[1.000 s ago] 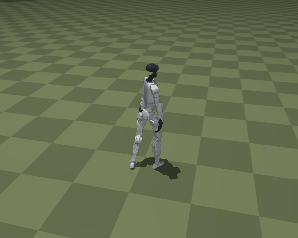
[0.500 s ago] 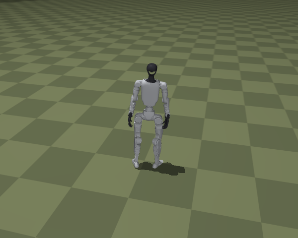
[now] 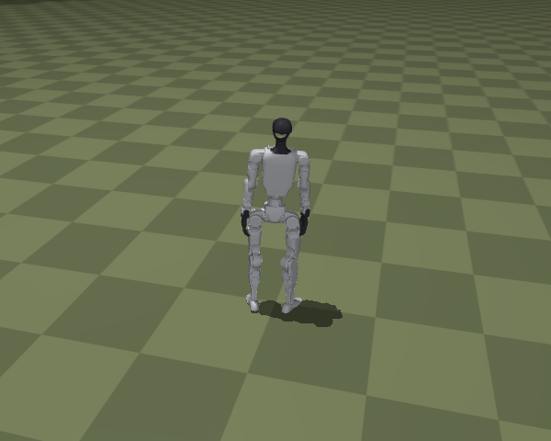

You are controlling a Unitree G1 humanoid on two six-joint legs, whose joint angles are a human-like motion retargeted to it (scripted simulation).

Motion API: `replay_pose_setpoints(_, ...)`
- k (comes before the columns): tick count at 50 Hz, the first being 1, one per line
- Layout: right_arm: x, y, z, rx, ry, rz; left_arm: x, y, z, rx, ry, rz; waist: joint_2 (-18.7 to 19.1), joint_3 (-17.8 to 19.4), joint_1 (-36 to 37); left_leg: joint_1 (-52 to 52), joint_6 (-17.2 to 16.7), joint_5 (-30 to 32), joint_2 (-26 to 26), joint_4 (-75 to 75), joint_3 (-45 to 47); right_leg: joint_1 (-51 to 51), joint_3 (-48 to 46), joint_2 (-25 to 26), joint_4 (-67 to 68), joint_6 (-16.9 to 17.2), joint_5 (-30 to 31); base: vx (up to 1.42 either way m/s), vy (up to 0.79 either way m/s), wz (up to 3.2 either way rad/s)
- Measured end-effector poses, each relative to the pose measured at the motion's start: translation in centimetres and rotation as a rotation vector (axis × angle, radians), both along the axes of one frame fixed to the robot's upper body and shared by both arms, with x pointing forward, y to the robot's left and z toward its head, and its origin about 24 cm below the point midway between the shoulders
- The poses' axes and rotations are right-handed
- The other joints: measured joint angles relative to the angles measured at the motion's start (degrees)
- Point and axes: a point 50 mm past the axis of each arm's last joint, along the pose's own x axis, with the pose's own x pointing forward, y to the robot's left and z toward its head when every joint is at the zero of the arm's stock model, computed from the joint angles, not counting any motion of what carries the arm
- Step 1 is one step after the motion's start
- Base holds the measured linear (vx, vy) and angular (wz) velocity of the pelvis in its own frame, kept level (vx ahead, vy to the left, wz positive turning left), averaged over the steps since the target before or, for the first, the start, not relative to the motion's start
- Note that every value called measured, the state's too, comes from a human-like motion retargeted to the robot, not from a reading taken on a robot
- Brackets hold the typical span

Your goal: In place motions

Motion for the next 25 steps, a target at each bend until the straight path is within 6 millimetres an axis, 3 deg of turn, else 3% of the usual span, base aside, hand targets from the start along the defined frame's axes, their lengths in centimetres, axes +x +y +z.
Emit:
replay_pose_setpoints(10, -2.3, -0.8, 0.3, -0.055, 0.095, 0.029, 0.5, -0.3, 0.0, -0.010, -0.007, -0.018, 0.6, -0.8, -0.5, -0.5, 0.2, 0.1, 0.1, -0.2, -0.1, -0.4, -0.2, 0.2, -0.1, 0.3, 0.2, 0.02, 0.03, 0.01)
replay_pose_setpoints(25, -1.7, -0.1, 0.2, -0.011, 0.084, 0.067, -0.7, 0.2, 0.1, -0.006, 0.046, -0.034, 0.9, -0.6, -1.4, -0.2, 0.3, -0.3, 0.7, -0.4, 1.0, -1.2, 1.1, 0.5, 0.1, 0.0, 0.5, 0.00, 0.00, 0.00)
